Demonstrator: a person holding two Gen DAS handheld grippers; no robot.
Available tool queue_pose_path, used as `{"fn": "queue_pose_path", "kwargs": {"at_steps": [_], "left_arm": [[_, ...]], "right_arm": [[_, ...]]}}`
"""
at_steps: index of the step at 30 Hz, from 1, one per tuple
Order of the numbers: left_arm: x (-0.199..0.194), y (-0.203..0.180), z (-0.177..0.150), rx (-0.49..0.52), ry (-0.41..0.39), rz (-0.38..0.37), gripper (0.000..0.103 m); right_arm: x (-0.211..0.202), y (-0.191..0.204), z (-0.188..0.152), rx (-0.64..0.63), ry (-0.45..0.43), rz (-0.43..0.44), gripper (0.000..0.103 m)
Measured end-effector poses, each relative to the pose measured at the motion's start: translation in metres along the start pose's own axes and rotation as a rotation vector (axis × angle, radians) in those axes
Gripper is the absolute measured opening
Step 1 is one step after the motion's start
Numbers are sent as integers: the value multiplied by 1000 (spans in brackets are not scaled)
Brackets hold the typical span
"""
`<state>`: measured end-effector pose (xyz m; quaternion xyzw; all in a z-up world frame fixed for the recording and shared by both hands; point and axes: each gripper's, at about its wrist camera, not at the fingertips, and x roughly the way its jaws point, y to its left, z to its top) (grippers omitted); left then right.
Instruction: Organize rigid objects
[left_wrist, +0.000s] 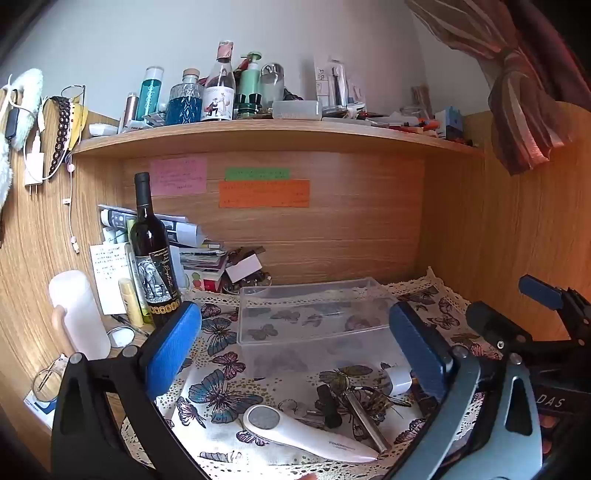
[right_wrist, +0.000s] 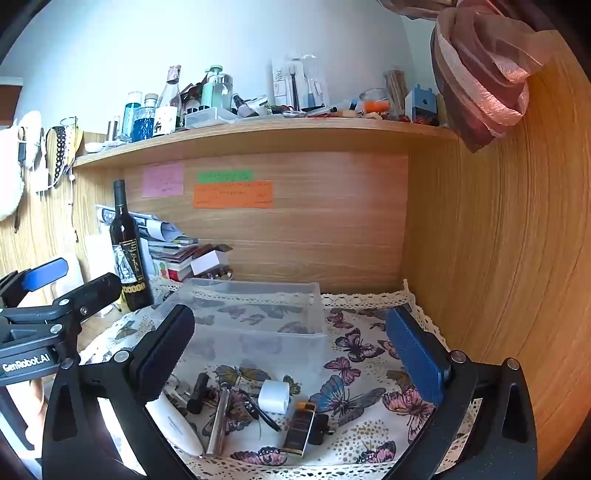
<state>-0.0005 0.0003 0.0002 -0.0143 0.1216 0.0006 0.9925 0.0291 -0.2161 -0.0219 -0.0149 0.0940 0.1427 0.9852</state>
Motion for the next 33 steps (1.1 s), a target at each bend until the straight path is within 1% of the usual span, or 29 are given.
{"fn": "queue_pose_path", "kwargs": {"at_steps": [9, 11, 15, 16, 20, 33], "left_arm": [[-4, -6, 0, 23, -16, 5, 103], [-3, -5, 1, 27, -16, 2, 103], [-4, -5, 2, 26, -22, 4, 103], [-4, -5, 2, 26, -22, 3, 103], [-3, -6, 3, 26, -19, -5, 103], [-2, -10, 3, 43, -24, 9, 103]], "right_arm": [[0, 10, 1, 0, 2, 0, 103], [-3, 2, 2, 8, -1, 0, 103], [-2, 8, 6, 16, 1, 5, 103], [-4, 3, 4, 28, -4, 10, 103], [-5, 4, 4, 27, -9, 10, 103], [-5, 4, 3, 29, -10, 9, 103]]}}
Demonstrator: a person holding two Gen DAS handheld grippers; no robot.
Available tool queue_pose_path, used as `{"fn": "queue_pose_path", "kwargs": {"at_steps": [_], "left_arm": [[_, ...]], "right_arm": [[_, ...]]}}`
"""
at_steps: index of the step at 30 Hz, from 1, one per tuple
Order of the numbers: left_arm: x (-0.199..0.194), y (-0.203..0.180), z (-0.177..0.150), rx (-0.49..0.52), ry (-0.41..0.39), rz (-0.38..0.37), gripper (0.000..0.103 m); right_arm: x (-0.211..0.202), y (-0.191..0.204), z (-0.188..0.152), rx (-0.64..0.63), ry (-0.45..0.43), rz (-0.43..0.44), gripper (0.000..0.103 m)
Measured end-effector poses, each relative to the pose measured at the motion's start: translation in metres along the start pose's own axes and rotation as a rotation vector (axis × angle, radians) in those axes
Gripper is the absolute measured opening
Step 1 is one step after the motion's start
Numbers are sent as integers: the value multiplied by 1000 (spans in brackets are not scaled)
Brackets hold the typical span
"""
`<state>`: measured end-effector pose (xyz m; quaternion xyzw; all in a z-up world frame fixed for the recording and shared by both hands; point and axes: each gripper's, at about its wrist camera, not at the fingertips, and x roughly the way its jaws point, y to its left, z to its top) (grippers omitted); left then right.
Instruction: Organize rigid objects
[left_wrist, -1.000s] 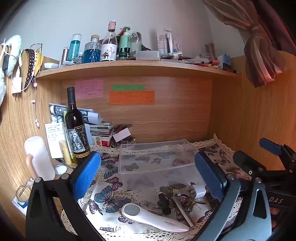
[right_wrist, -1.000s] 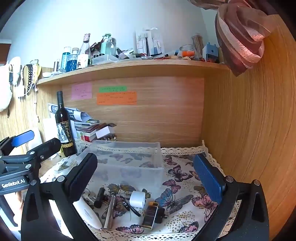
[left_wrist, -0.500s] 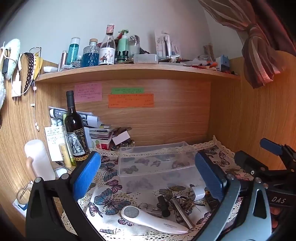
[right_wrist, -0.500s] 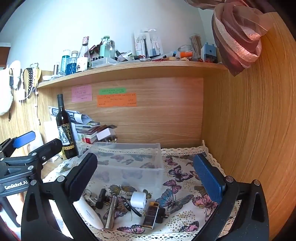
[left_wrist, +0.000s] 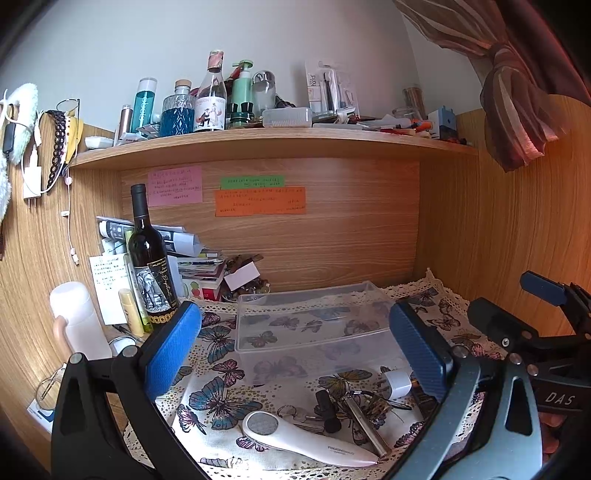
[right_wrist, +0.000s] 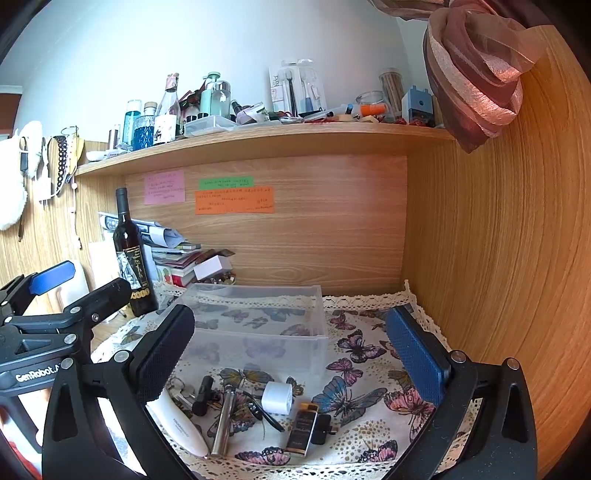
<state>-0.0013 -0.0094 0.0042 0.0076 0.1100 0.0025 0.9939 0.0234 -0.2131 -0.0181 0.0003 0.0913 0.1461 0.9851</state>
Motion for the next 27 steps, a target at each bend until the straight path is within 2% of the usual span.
{"fn": "queue_pose_path", "kwargs": {"at_steps": [27], "left_arm": [[3, 3, -3, -1, 6, -2, 103]], "right_arm": [[5, -1, -1, 1, 11, 1, 103]]}}
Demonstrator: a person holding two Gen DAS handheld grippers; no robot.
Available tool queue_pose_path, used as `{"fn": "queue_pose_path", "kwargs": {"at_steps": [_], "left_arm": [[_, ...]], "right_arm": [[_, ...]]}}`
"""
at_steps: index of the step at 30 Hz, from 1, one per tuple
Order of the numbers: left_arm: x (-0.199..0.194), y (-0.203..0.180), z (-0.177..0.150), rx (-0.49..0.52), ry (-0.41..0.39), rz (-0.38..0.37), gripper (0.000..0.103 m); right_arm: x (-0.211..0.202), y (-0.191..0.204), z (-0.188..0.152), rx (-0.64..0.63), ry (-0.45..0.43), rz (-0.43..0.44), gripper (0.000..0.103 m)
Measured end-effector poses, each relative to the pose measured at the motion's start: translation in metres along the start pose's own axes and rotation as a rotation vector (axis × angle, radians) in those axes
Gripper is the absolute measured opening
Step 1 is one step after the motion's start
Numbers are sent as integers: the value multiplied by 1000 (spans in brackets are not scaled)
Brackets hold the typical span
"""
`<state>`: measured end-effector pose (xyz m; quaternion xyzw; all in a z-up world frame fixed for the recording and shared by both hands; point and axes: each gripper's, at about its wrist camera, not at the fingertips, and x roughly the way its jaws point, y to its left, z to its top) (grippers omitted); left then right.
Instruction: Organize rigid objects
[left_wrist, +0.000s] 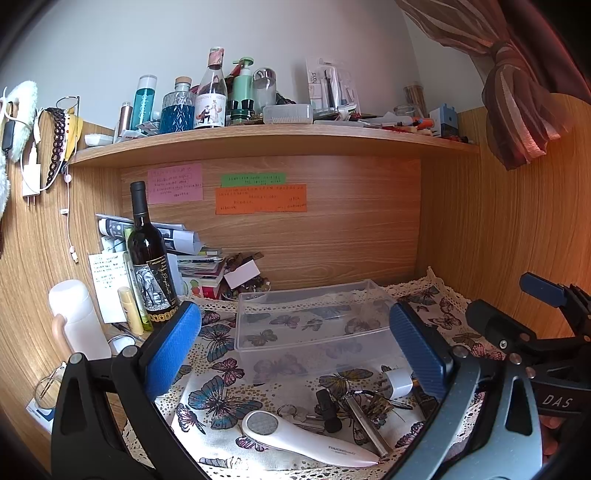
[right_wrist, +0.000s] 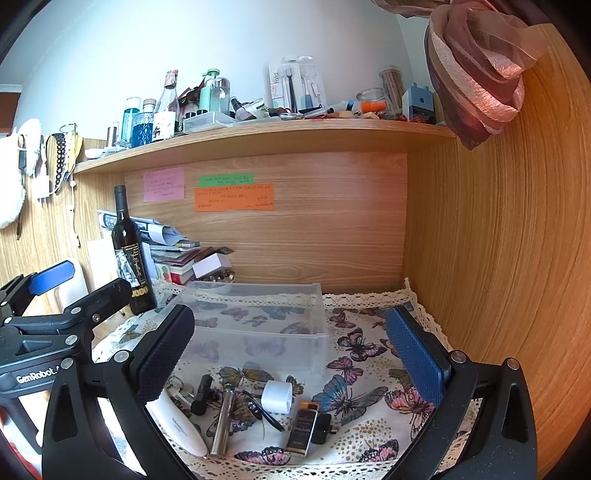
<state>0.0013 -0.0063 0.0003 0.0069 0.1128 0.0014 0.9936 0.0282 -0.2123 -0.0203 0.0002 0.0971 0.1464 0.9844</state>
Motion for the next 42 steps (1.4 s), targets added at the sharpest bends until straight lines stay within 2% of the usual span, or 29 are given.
{"fn": "queue_pose_path", "kwargs": {"at_steps": [23, 32, 33, 35, 39, 41, 42], "left_arm": [[-2, 0, 0, 3, -5, 0, 103], [-1, 3, -2, -7, 7, -24, 103], [0, 4, -2, -13, 13, -23, 102], [4, 8, -4, -22, 30, -13, 91], [16, 20, -10, -60, 93, -10, 87], [21, 25, -17, -73, 122, -11, 79], [23, 26, -21, -77, 135, -14, 78]], "right_arm": [[-1, 0, -1, 13, -1, 14, 103], [5, -4, -2, 38, 23, 42, 103], [7, -5, -2, 40, 29, 41, 103], [9, -8, -3, 46, 43, 40, 99], [14, -14, -4, 52, 76, 37, 89], [16, -17, -7, 50, 93, 27, 84], [17, -19, -9, 46, 103, 20, 81]]}}
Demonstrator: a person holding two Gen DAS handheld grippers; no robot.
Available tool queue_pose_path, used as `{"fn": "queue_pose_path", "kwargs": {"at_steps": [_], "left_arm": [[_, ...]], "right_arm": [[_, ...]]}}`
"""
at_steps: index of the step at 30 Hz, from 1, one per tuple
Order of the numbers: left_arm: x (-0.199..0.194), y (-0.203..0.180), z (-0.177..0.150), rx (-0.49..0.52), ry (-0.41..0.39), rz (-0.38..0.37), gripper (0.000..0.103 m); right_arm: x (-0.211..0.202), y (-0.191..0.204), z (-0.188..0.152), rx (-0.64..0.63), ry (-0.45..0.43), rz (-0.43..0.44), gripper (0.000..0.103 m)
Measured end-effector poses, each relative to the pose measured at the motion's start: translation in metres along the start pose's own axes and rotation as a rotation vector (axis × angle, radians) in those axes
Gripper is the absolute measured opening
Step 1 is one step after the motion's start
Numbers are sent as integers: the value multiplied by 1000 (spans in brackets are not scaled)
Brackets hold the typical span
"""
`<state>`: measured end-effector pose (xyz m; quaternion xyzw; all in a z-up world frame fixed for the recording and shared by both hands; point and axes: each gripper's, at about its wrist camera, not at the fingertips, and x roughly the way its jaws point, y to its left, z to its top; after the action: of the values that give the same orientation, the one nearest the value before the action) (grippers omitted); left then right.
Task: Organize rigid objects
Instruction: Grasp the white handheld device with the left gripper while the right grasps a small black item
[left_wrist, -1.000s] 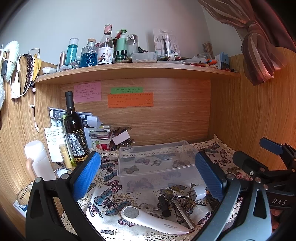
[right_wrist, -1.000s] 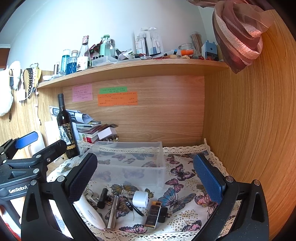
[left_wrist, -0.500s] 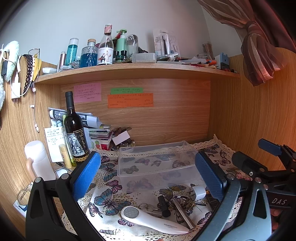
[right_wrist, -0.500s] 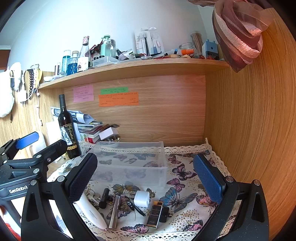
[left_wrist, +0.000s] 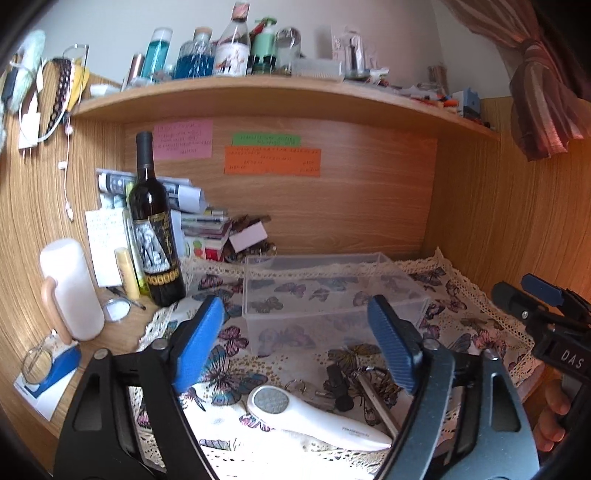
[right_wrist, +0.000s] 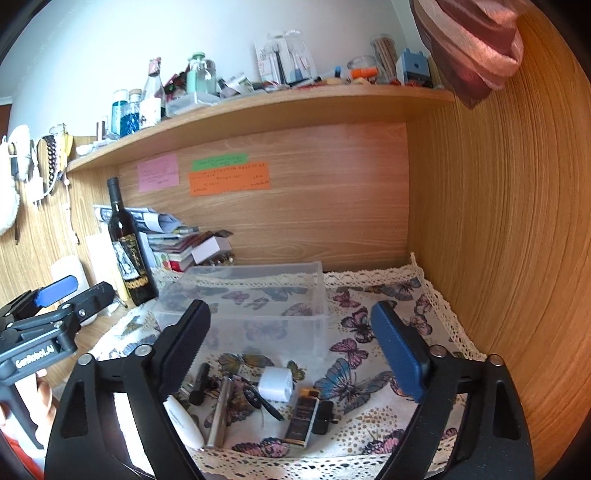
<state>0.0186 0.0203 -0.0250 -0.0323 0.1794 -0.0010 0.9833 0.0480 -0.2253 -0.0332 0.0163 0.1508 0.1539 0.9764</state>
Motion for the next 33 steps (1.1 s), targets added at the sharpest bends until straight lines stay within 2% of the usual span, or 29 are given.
{"fn": "queue_pose_path", "kwargs": {"at_steps": [7, 13, 17, 28, 30, 33], "left_arm": [[28, 5, -34, -9, 145, 42, 73], [46, 11, -58, -25, 251, 78, 73], [57, 16, -71, -50, 319, 87, 73], [86, -4, -79, -32, 392, 70, 72], [91, -5, -81, -36, 399, 63, 69], [97, -5, -82, -38, 405, 61, 59]], "right_arm": [[17, -11, -21, 10, 112, -9, 68], [39, -19, -43, 22, 228, -1, 61], [49, -21, -52, 19, 266, -3, 59], [79, -31, -76, 47, 393, 14, 44], [81, -34, -78, 53, 404, 10, 40], [82, -39, -80, 66, 412, 6, 35]]}}
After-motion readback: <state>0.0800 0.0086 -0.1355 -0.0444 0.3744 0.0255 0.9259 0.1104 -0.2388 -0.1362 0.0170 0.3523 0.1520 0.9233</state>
